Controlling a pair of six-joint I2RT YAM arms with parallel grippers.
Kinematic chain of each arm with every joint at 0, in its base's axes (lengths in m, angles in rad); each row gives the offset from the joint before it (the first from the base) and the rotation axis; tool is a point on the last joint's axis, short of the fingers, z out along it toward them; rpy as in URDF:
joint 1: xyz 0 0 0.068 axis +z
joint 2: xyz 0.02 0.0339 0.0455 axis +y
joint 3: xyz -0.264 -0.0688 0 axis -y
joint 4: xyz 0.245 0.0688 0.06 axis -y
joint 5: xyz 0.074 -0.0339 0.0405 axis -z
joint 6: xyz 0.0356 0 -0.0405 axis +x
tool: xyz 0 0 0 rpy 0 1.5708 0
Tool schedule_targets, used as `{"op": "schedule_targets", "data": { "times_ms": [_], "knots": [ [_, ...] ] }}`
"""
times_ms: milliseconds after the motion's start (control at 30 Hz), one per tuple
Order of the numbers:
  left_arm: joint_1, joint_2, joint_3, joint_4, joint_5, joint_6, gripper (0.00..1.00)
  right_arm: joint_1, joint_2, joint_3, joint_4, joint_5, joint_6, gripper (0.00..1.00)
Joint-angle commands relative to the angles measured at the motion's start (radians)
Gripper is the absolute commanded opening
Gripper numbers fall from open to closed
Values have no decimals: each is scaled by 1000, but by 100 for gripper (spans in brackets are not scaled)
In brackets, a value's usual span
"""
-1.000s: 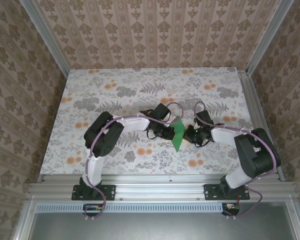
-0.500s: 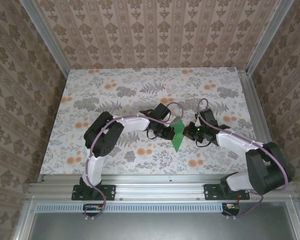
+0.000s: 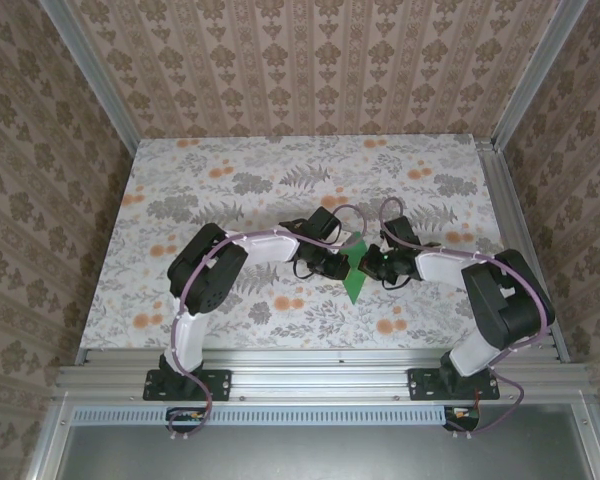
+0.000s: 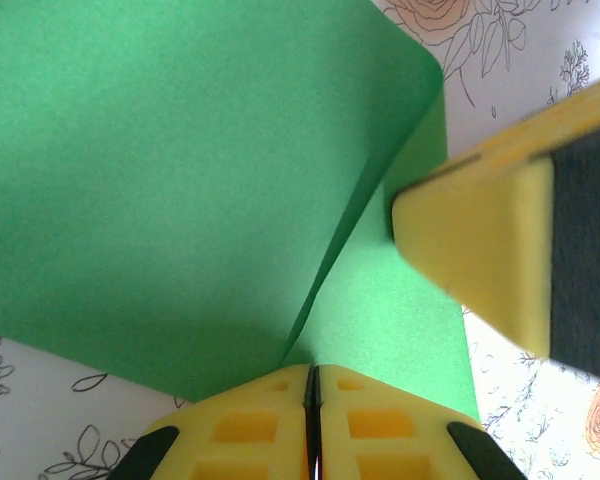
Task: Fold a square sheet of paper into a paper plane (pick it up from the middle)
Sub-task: Third fold the triangle at the center of the table.
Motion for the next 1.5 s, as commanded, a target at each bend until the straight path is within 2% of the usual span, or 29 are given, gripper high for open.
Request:
{"op": "schedule_targets", "data": {
  "times_ms": [0,200,367,600,800,1000,1200,1467],
  "knots": [
    [4,91,-82,-162,-156,26,10,-28,36,13,-75,82,-47,2],
    [6,97,-85,-168,-157,31,10,-61,26,-6,-95,141,-49,1],
    [10,93,-89,-172,-161,37,10,-114,1,-26,-77,130,-49,1],
    [9,98,-93,-157,-148,28,10,-97,-64,-11,-38,-21,-85,1],
    [9,100,-90,-157,-144,27,10,-41,-151,-41,12,-93,-19,1],
    [7,99,-83,-164,-141,27,10,1,-33,-28,126,-92,33,1],
    [6,90,-96,-160,-144,25,10,-8,53,36,34,-11,-56,1],
    [7,79,-119,-155,-145,25,10,-81,119,46,-21,12,-122,1]
  ]
}}
